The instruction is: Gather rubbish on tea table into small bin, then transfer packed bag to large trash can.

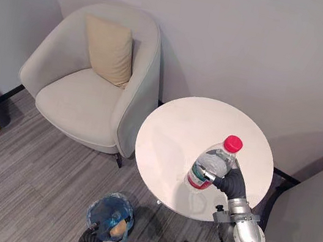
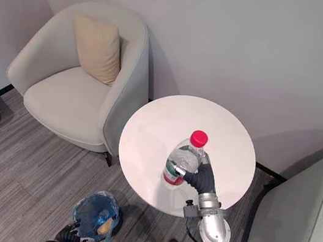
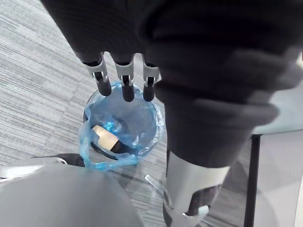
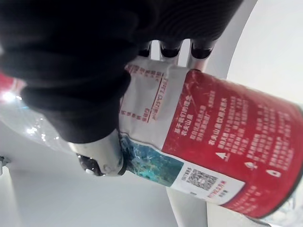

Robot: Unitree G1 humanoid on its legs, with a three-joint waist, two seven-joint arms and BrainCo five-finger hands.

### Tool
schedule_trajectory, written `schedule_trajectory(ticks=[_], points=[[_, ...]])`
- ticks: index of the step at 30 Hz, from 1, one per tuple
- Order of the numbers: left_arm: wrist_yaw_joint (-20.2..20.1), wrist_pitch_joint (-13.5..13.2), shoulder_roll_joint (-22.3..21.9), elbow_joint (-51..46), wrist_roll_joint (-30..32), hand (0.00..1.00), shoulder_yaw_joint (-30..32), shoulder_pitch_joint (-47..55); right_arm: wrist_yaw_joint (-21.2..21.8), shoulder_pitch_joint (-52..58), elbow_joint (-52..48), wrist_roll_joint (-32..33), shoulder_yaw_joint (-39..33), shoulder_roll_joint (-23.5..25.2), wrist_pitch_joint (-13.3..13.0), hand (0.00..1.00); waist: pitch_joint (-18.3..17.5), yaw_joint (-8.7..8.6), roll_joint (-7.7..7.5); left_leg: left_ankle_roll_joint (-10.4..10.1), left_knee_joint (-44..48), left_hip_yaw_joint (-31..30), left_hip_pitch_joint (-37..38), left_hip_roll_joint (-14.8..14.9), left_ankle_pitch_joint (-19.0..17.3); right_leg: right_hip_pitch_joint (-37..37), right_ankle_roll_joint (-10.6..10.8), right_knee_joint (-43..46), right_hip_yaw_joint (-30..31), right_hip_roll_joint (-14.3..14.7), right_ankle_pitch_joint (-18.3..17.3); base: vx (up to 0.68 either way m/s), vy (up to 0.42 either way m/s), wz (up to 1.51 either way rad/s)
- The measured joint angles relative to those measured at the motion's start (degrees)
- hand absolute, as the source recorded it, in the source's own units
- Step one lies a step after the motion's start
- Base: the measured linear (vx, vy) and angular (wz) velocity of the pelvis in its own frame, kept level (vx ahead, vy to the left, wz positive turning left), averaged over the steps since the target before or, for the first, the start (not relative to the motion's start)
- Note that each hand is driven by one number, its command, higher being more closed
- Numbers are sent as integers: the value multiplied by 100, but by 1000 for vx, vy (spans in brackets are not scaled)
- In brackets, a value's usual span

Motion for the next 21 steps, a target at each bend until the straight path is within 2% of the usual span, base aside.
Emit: schedule_trajectory(ticks=[5, 7, 9, 11, 12, 14, 15, 16, 17, 18, 19, 20, 21], points=[[0, -1, 0, 4, -11, 0, -2, 10, 6, 13, 1, -48, 171, -1, -1, 100, -16, 4, -8, 0, 23, 24, 83, 10, 1, 102, -15, -28, 17, 4, 44, -29, 2, -2], [0, -5, 4, 5, -37, 0, -5, 9, 34, 5, 4, -63, 208, -8, -1, 100, -28, 26, -36, 7, 59, 66, 57, -22, -5, -79, -16, 288, 76, -47, -75, -54, -4, -8], [-1, -4, 52, 8, -75, 0, -51, 9, 96, -21, 13, -114, 280, -23, -1, 100, -9, 18, -145, 49, 195, 81, -19, -146, -37, -451, 7, 1053, 164, -223, -423, -88, -20, 2], [-1, -2, 120, 8, -87, 0, -167, -2, 100, -23, 30, -127, 339, -62, 0, 100, 22, -8, -187, 65, 395, -41, -84, -293, -127, -592, 112, 1536, 226, -374, -675, -78, -54, 22], [0, -1, 155, 7, -88, 0, -191, -17, 97, -35, 41, -127, 333, -139, 0, 100, 22, -17, -182, 72, 514, -135, -142, -335, -168, -615, 240, 1684, 262, -419, -782, -75, -49, 33], [0, -1, 147, 4, -92, 0, -188, -27, 94, -59, 72, -126, 325, -213, 0, 100, 2, -28, -162, 78, 568, -379, -265, -346, -166, -643, 374, 1864, 423, -394, -883, -72, -72, 57], [-1, -2, 146, 3, -98, 0, -187, -27, 92, -59, 76, -125, 332, -213, 1, 100, -9, -63, -189, 72, 604, -471, -333, -370, -153, -739, 374, 2154, 762, -378, -996, -57, -106, 108], [-1, -2, 232, 2, -130, 0, -180, -25, 96, -62, 80, -125, 345, -184, 1, 100, -29, -156, -349, 11, 748, -747, -479, -551, -115, -808, 476, 2611, 1339, -381, -1288, -58, -156, 128], [8, 5, 272, 1, -208, 0, -162, -53, 92, -97, 88, -125, 332, -189, 2, 100, -103, -142, -479, -31, 927, -953, -681, -700, -125, -706, 411, 2449, 1603, -361, -1619, -50, -180, 117], [19, 12, 246, -2, -208, 0, -146, -77, 87, -171, 127, -126, 328, -255, 2, 100, -103, -95, -400, -61, 964, -1027, -753, -682, -107, -704, 370, 2395, 1538, -297, -1586, -73, -169, 73], [14, 5, 148, -3, -211, 0, -118, -38, 89, -360, 258, -126, 337, -376, 2, 100, -131, 9, -252, -139, 933, -1148, -895, -552, -32, -696, 316, 2153, 1380, -212, -1453, -99, -113, 51], [16, -1, 82, -14, -212, 0, -118, -32, 78, -503, 359, -121, 332, -368, 2, 100, -143, 40, -118, -181, 882, -1309, -1041, -454, 88, -702, 256, 1970, 1186, -146, -1341, -113, -88, 57], [17, -1, 73, -14, -212, 0, -119, -24, 63, -567, 403, -108, 325, -368, 1, 100, -148, 27, -76, -213, 826, -1384, -1110, -390, 171, -719, 231, 1911, 1076, -107, -1299, -116, -105, 65]])
